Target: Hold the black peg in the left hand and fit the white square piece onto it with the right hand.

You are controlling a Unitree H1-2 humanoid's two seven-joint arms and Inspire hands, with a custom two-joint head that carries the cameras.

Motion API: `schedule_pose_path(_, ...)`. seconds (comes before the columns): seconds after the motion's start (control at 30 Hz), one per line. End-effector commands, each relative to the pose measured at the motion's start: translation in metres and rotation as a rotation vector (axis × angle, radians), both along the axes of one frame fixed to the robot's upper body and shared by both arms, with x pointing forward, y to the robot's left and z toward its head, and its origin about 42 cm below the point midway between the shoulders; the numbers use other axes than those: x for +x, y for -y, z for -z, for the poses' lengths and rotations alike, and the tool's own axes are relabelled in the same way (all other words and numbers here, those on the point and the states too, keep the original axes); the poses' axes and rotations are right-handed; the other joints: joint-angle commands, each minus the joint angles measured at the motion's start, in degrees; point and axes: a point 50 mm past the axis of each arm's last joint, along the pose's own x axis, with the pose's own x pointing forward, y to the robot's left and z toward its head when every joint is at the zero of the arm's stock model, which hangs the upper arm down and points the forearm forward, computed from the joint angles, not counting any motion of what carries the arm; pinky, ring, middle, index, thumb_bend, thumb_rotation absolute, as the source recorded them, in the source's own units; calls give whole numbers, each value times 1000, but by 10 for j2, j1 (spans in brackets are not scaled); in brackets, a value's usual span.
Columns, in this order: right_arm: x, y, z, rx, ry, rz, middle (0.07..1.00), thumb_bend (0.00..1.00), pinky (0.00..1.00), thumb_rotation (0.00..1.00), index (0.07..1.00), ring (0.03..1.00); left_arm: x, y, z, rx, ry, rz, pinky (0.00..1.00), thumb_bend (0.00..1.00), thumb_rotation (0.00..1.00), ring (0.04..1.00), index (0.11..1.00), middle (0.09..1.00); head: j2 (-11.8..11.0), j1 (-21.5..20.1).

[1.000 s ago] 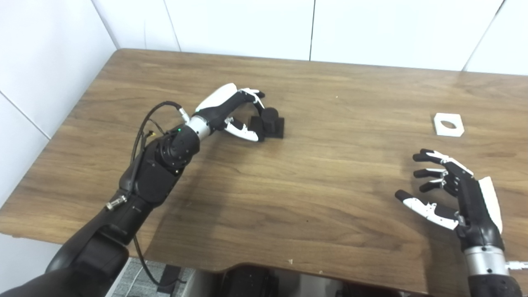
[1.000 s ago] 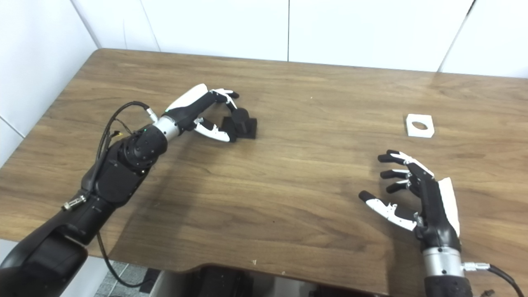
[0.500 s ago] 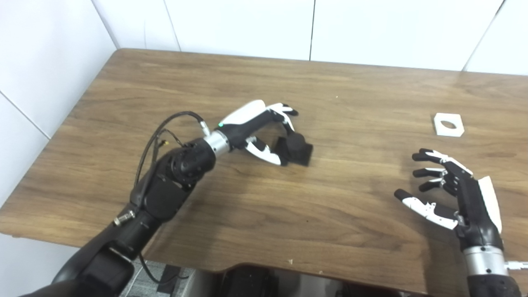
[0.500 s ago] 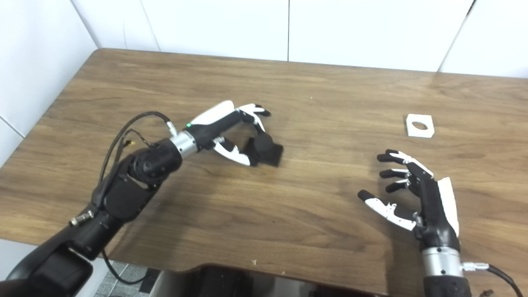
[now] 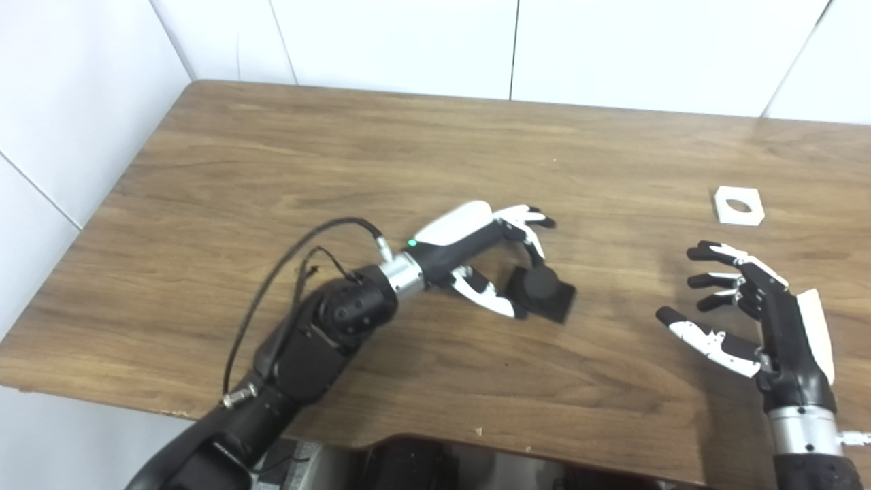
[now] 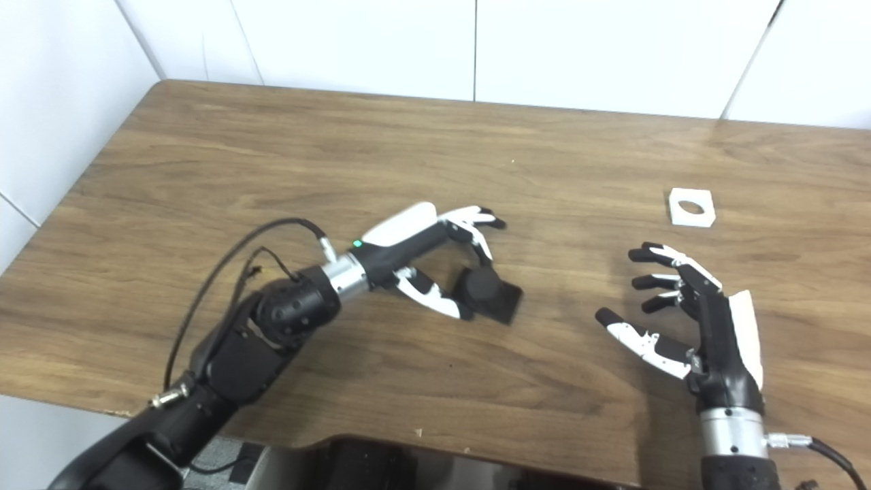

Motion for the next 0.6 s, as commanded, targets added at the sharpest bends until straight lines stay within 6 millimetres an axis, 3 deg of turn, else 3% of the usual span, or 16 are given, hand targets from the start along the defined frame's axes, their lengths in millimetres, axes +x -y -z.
schedule_pose_path(0.0, 2, -3, -12, 9, 92, 1, 797, 544, 472, 120, 681, 622, -10, 5, 13, 46, -45, 39, 857, 517, 80, 970, 491, 910, 2, -6)
schedule_pose_path(0.2, 2, -3, -12, 8, 106, 24, 787, 543, 463, 143, 676, 617, -17, 7, 22, 40, -62, 39, 860, 517, 77, 974, 492, 918, 9, -48)
schedule_pose_path(0.33, 3, -10, -13, 19, 125, 30, 781, 538, 464, 202, 676, 620, -19, -6, 21, 45, -57, 35, 864, 516, 77, 969, 492, 915, 11, -162)
schedule_pose_path(0.37, 3, -14, -13, 20, 128, 33, 776, 538, 466, 217, 678, 618, -19, -11, 20, 45, -57, 33, 858, 516, 76, 970, 492, 913, 7, -212)
schedule_pose_path(0.4, 4, -17, -13, 20, 132, 37, 775, 537, 470, 228, 680, 620, -19, -16, 20, 44, -61, 28, 853, 516, 76, 970, 492, 911, 7, -212)
schedule_pose_path(0.47, 6, -24, -16, 20, 145, 51, 781, 535, 475, 241, 684, 627, -20, -25, 21, 42, -68, 19, 837, 516, 75, 965, 492, 904, -3, -282)
schedule_pose_path(0.57, 12, -29, -21, 28, 171, 81, 786, 531, 468, 218, 684, 621, -21, -36, 22, 33, -72, 16, 820, 517, 71, 957, 491, 896, -15, -337)
